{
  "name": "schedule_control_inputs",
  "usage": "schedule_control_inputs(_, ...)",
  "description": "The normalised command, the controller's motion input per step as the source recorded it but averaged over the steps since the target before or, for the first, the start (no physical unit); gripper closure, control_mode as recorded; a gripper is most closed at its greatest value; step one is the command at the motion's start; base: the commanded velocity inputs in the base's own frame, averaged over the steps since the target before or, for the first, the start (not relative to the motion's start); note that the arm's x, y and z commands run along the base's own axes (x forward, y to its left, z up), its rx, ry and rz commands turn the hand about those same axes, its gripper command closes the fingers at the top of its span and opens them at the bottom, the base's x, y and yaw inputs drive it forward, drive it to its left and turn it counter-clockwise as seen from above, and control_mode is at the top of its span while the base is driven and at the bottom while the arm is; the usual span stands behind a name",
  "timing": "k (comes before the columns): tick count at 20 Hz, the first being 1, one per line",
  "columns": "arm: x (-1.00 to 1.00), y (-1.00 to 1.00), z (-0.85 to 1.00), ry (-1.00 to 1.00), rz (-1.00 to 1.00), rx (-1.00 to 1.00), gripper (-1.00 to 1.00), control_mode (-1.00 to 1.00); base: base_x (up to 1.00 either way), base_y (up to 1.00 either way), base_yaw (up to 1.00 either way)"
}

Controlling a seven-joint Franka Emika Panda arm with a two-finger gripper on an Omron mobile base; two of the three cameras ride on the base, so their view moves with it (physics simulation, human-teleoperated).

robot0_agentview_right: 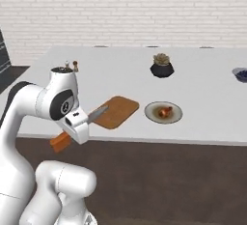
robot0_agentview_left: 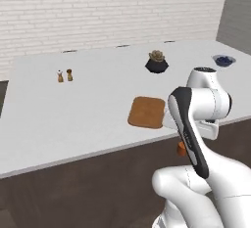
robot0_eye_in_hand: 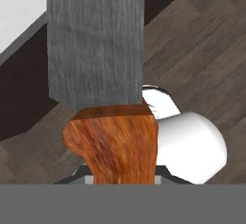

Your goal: Pick up the knife from the drawer and place it on the cutting board. Then place the meat from the plate to the cutting board.

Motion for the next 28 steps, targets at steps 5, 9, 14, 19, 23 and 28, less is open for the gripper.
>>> schedule_control_inputs(5, 0.0, 0.0, 0.0, 0.0, 0.0, 0.0, 1.0, 1.0, 0.17, -0.63, 0.3)
schedule_control_inputs(9, 0.0, 0.0, 0.0, 0.0, 0.0, 0.0, 1.0, 1.0, 0.29, -0.54, 0.28)
schedule_control_inputs(14, 0.0, 0.0, 0.0, 0.0, 0.0, 0.0, 1.0, 1.0, 0.59, -0.06, 0.16)
schedule_control_inputs(19, 0.0, 0.0, 0.0, 0.0, 0.0, 0.0, 1.0, 1.0, 0.15, -0.51, 0.13)
schedule_control_inputs(23, 0.0, 0.0, 0.0, 0.0, 0.0, 0.0, 1.0, 1.0, 0.0, -0.54, 0.08)
schedule_control_inputs(28, 0.0, 0.0, 0.0, 0.0, 0.0, 0.0, 1.0, 1.0, 0.24, -0.22, 0.01)
